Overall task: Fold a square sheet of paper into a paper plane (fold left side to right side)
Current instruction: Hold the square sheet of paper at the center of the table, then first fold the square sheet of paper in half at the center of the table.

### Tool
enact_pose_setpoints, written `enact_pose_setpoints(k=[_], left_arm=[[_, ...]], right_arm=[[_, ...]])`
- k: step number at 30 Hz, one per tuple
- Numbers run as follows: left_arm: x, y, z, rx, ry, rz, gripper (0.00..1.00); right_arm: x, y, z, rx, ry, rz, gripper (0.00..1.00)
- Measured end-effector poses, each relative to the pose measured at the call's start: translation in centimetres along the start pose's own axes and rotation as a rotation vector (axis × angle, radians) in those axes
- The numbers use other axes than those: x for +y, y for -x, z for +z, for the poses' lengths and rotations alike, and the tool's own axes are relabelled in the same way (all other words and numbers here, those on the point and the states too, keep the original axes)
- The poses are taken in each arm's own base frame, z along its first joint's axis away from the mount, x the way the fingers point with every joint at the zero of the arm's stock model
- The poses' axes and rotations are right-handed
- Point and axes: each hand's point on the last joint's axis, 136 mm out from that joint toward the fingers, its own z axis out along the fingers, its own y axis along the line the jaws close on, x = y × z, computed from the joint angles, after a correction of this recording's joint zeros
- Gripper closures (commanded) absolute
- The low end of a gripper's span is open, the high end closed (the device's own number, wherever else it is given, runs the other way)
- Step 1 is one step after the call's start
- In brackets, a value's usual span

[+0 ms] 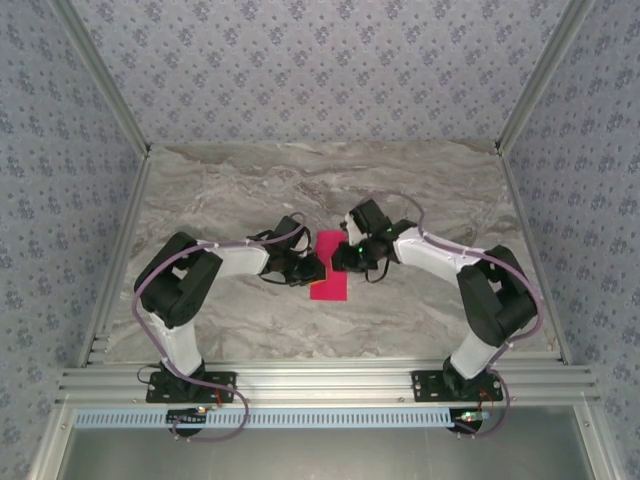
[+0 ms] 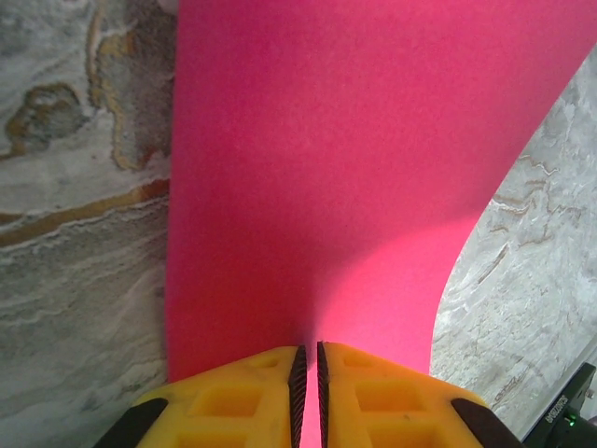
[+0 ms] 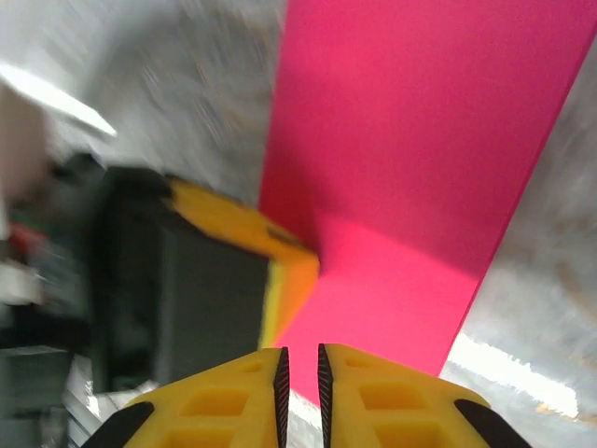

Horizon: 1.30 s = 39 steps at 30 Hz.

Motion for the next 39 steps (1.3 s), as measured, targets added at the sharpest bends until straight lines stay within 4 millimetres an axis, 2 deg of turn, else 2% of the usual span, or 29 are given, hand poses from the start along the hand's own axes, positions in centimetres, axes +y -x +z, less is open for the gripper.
enact_pose_setpoints(k=[4, 9, 16, 22, 27, 39], left_arm=[[0.0, 0.0, 0.0, -0.002, 0.002, -0.003, 0.85], [0.0, 0.0, 0.0, -0.007, 0.009, -0.004, 0.84], [-0.5, 0.5, -0.4, -0.01, 0.027, -0.007, 0.84], [-2.3, 3.0, -0.2, -0.051, 0.012, 0.011, 0.84], [-1.2, 3.5, 1.0, -0.044, 0.039, -0.007, 0.84], [-0.5, 5.0, 0.5, -0.056, 0.045, 0.016, 0.84]], right_arm=[[-1.0, -2.5, 2.5, 0.089, -0.031, 0.027, 0.81], [-2.1, -3.3, 3.5, 0.121, -0.067, 0.045, 0.82], [-2.6, -3.2, 3.5, 0.12, -0.09, 0.041, 0.83], [-3.1, -3.1, 3.3, 0.119, -0.129, 0.017, 0.84], [-3.2, -3.1, 3.3, 0.122, -0.137, 0.004, 0.84], [-3.4, -3.1, 3.3, 0.122, -0.141, -0.018, 0.84]])
